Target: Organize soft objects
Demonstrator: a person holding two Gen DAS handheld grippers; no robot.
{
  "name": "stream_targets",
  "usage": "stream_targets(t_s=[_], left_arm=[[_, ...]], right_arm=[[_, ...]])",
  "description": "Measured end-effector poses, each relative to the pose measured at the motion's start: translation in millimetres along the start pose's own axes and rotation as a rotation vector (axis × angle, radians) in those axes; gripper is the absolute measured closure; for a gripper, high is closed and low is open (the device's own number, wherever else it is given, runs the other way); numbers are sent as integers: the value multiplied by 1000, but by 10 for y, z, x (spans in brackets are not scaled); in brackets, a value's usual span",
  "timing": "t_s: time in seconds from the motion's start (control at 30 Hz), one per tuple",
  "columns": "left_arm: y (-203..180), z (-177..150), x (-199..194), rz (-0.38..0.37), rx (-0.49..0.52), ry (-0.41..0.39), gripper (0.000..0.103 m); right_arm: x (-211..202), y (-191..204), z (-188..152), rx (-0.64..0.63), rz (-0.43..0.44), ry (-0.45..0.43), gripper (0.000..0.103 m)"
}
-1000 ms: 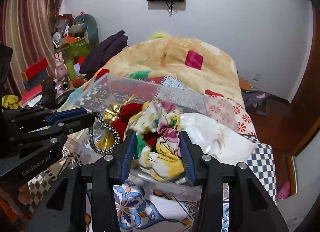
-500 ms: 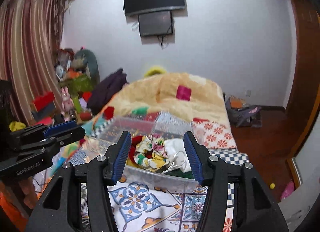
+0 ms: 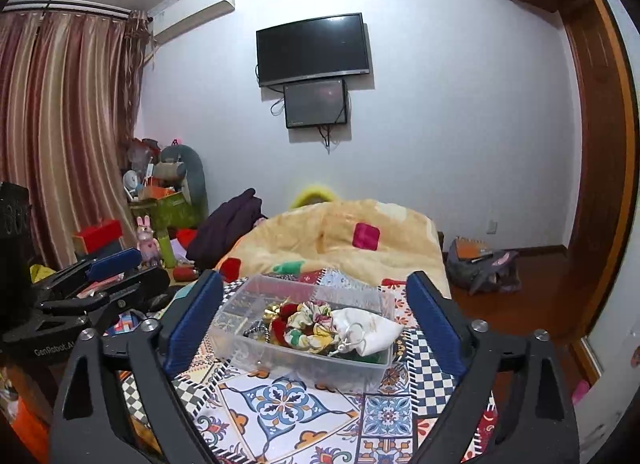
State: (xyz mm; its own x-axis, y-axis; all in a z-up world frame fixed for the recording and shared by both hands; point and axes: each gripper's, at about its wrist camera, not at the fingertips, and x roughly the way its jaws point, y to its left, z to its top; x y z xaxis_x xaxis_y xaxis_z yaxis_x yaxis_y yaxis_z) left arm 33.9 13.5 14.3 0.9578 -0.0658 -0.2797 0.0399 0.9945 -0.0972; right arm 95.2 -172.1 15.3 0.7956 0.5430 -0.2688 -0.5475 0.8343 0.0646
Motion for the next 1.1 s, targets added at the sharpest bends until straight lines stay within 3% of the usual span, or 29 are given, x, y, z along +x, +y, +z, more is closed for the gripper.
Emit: stream_targets(t_s=[1.1], left_arm=[[-106, -21, -72, 16, 34, -12, 10]], right_arm=[[-140, 13, -91, 10, 3, -17, 3]])
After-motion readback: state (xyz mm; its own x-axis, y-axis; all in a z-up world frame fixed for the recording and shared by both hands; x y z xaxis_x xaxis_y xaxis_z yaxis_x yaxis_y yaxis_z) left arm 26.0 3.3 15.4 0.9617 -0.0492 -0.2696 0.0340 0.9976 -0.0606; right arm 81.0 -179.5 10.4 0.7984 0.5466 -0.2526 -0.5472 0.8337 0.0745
